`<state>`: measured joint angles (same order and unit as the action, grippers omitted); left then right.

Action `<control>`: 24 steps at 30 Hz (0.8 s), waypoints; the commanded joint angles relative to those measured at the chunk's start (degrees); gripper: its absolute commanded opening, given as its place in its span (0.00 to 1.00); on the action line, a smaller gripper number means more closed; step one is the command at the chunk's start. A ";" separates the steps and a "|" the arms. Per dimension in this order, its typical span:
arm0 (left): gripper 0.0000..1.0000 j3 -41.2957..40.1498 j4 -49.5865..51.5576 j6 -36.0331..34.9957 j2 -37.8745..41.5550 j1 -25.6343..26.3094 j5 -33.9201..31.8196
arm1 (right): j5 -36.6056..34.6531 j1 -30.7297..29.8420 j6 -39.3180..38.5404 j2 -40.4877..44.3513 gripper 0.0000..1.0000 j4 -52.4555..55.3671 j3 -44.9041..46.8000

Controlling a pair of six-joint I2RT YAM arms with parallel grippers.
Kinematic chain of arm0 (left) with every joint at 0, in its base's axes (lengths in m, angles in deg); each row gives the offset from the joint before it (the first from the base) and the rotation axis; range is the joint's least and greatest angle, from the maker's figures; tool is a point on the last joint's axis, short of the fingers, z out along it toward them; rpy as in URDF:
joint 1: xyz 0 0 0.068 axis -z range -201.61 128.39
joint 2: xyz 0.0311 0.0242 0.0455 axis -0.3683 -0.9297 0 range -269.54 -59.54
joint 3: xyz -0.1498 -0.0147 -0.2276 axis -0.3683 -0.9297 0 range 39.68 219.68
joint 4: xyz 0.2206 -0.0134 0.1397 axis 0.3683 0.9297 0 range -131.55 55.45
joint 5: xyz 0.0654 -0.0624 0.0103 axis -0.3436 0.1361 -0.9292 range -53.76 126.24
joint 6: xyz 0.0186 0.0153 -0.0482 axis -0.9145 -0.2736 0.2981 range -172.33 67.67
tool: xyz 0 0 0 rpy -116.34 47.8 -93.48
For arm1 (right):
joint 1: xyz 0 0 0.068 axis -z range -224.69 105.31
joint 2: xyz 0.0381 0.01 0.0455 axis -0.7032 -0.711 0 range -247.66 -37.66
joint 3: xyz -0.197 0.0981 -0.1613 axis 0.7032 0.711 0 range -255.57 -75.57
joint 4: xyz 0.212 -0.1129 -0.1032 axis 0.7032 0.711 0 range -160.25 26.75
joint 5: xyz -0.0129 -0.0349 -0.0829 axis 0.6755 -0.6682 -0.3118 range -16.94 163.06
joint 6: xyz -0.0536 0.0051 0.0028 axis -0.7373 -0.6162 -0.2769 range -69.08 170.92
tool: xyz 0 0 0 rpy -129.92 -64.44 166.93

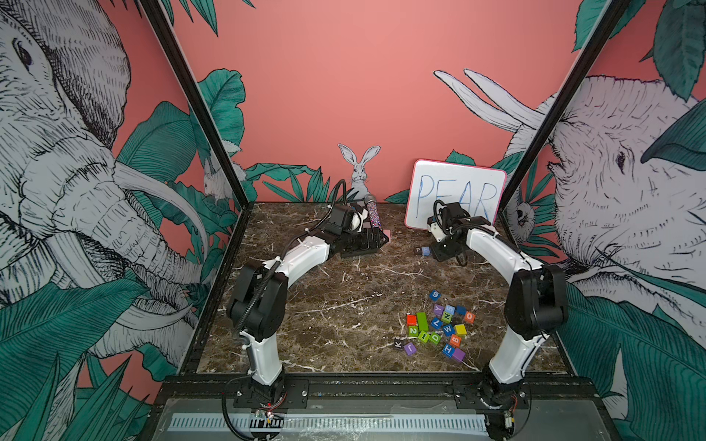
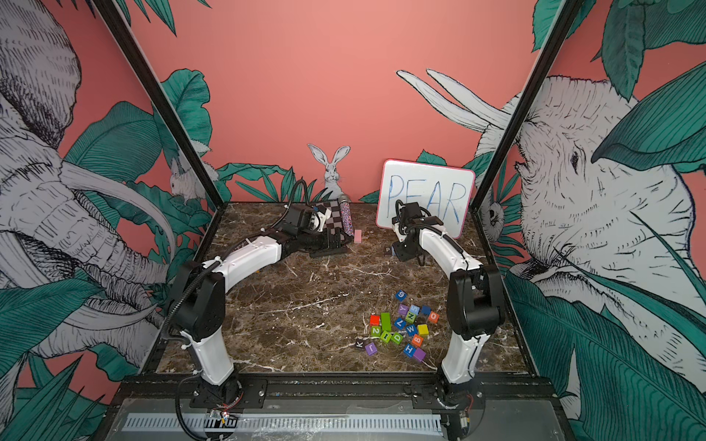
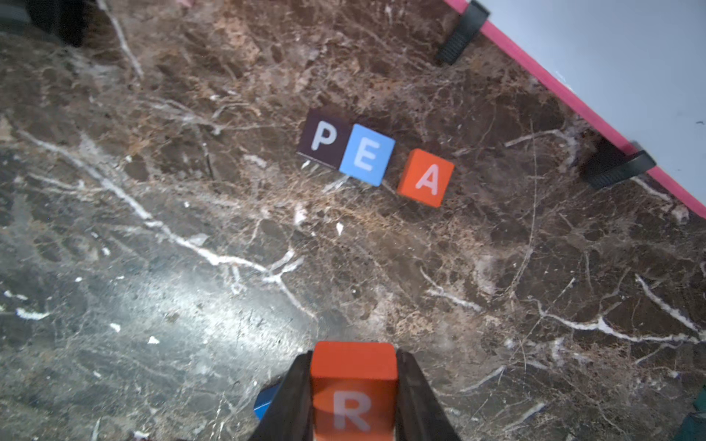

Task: Spell the uppercase word “pear” with letter blocks
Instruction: Place the letter block at the center of the board.

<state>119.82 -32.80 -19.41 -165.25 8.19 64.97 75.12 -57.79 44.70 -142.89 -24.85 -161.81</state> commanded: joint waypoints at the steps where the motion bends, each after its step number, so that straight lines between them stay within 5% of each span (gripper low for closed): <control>1: 0.99 3.66 0.12 -0.67 -1.49 0.08 1.62 | -0.62 2.42 -0.75 -3.01 0.19 2.87 -3.02; 24: 0.99 10.00 1.25 -0.50 -9.56 -0.43 4.33 | 2.96 10.93 0.48 -24.05 0.20 6.12 -22.76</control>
<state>128.60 -32.01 -19.41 -175.09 8.06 68.62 76.13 -47.04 44.18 -165.71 -20.89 -182.59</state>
